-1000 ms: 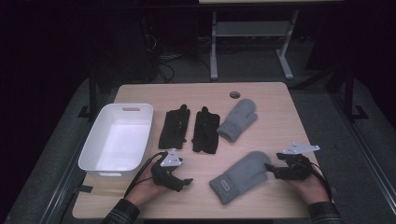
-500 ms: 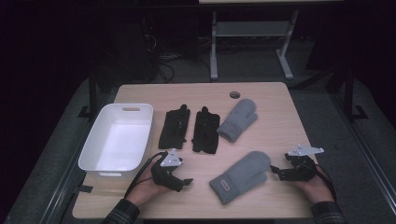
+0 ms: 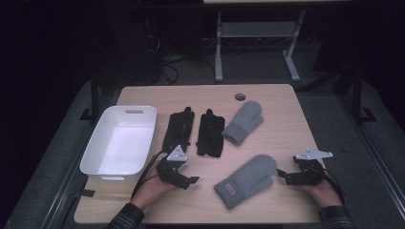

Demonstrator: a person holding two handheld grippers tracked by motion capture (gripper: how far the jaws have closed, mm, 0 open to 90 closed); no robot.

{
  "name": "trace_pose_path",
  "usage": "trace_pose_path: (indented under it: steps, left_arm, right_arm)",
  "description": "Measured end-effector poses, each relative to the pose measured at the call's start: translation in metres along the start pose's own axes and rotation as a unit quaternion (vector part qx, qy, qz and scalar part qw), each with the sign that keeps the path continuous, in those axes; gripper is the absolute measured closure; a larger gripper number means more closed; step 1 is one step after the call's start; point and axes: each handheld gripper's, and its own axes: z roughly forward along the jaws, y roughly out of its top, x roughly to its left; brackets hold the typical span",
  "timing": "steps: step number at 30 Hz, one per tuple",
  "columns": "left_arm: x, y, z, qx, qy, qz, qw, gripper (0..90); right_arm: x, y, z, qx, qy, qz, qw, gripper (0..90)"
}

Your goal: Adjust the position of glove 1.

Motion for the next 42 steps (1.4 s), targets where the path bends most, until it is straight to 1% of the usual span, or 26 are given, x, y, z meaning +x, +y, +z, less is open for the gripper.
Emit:
trace_pose_path:
  steps: [1,3,8,9,11,13,14,15,16,17,18,20,21,22,24,25,26,27,29,34,35,37,38,39,41,42]
  left_arm:
    - [0.000,0.003,0.001,0.001,0.000,0.004,1.0000,13.5]
    - [0.000,0.011,0.003,-0.003,-0.001,0.001,1.0000,13.5]
    - [0.003,0.032,0.011,0.002,0.000,0.008,1.0000,14.7]
    - [0.004,0.036,0.012,-0.001,0.001,0.010,0.9999,16.0]
    - [0.007,0.047,0.016,-0.004,-0.003,0.009,0.9999,23.2]
    - [0.009,0.057,0.022,-0.008,-0.007,0.008,0.9999,25.5]
    - [0.010,0.062,0.025,-0.005,-0.008,0.010,0.9999,28.1]
    - [0.012,0.067,0.027,-0.007,-0.008,0.013,0.9999,31.5]
    - [0.013,0.071,0.030,-0.013,-0.010,0.008,0.9998,33.9]
    - [0.015,0.076,0.031,-0.013,-0.014,0.003,0.9998,37.2]
    - [0.016,0.080,0.034,-0.019,-0.014,0.002,0.9997,41.8]
    - [0.019,0.091,0.038,-0.026,-0.016,0.003,0.9995,47.5]
    - [0.019,0.094,0.040,-0.030,-0.016,0.002,0.9994,51.7]
    - [0.021,0.099,0.043,-0.033,-0.017,0.000,0.9993,53.8]
    - [0.023,0.106,0.048,-0.039,-0.018,-0.004,0.9990,63.9]
    - [0.025,0.110,0.051,-0.041,-0.019,-0.004,0.9990,70.4]
    - [0.026,0.114,0.054,-0.043,-0.022,-0.012,0.9988,75.9]
    - [0.028,0.119,0.058,-0.041,-0.021,-0.009,0.9989,79.8]
    - [0.030,0.126,0.063,-0.046,-0.021,-0.009,0.9987,89.1]
    - [0.036,0.146,0.079,-0.051,-0.022,-0.009,0.9984,89.4]
    - [0.038,0.151,0.084,-0.052,-0.019,-0.007,0.9985,89.4]
    - [0.041,0.156,0.092,-0.051,-0.017,-0.014,0.9985,89.4]
    - [0.043,0.158,0.095,-0.048,-0.015,-0.010,0.9987,89.3]
    - [0.044,0.160,0.100,-0.048,-0.016,-0.016,0.9986,89.3]
    - [0.048,0.164,0.110,-0.036,-0.012,-0.017,0.9991,89.4]
    - [0.050,0.165,0.112,-0.030,-0.012,-0.013,0.9994,89.4]
  right_arm:
    - [0.000,0.000,0.000,0.000,0.000,-0.001,1.0000,13.2]
    - [0.000,0.000,0.000,0.000,0.000,-0.002,1.0000,13.2]
    - [0.000,0.000,0.000,0.000,0.000,-0.001,1.0000,13.2]
    - [0.000,0.000,0.000,0.000,0.000,-0.002,1.0000,13.2]
    - [0.000,0.000,0.000,0.000,0.000,-0.002,1.0000,13.2]
    - [0.000,0.000,0.000,0.000,0.000,-0.002,1.0000,13.2]
    - [0.000,0.000,0.000,0.000,0.000,-0.002,1.0000,13.2]
    - [0.000,0.000,0.000,0.000,0.000,-0.002,1.0000,13.3]
    - [0.000,0.000,0.000,0.000,0.000,-0.002,1.0000,13.2]
    - [0.000,0.000,0.000,0.000,0.000,-0.002,1.0000,13.3]
    - [0.000,0.000,0.000,0.000,0.000,-0.001,1.0000,13.3]
    - [0.000,0.000,0.000,0.000,0.000,-0.001,1.0000,13.3]
    - [0.000,0.000,0.000,0.000,0.000,-0.001,1.0000,13.3]
    - [0.000,0.000,0.000,0.000,0.000,-0.001,1.0000,13.3]
    - [0.000,0.000,0.000,0.000,0.000,-0.002,1.0000,13.3]
    - [0.000,0.000,0.000,0.000,0.000,-0.002,1.0000,13.3]
    - [0.000,0.000,0.000,0.000,0.000,-0.001,1.0000,13.3]
    - [0.000,0.000,0.000,0.000,0.000,-0.002,1.0000,13.3]
    - [0.000,0.000,0.000,0.000,0.000,-0.001,1.0000,13.3]
    - [0.000,0.000,0.000,0.000,0.000,-0.001,1.0000,13.3]
    - [0.000,0.000,0.000,0.000,0.000,-0.001,1.0000,13.3]
    - [0.000,0.000,0.000,0.000,0.000,-0.001,1.0000,13.3]
    - [0.000,0.000,0.000,0.000,0.000,-0.001,1.0000,13.3]
    - [0.000,0.000,0.000,0.000,0.001,-0.002,1.0000,13.3]
    - [0.000,0.000,0.000,0.000,0.001,-0.001,1.0000,13.3]
    - [0.000,0.000,0.000,0.000,0.001,-0.001,1.0000,13.3]
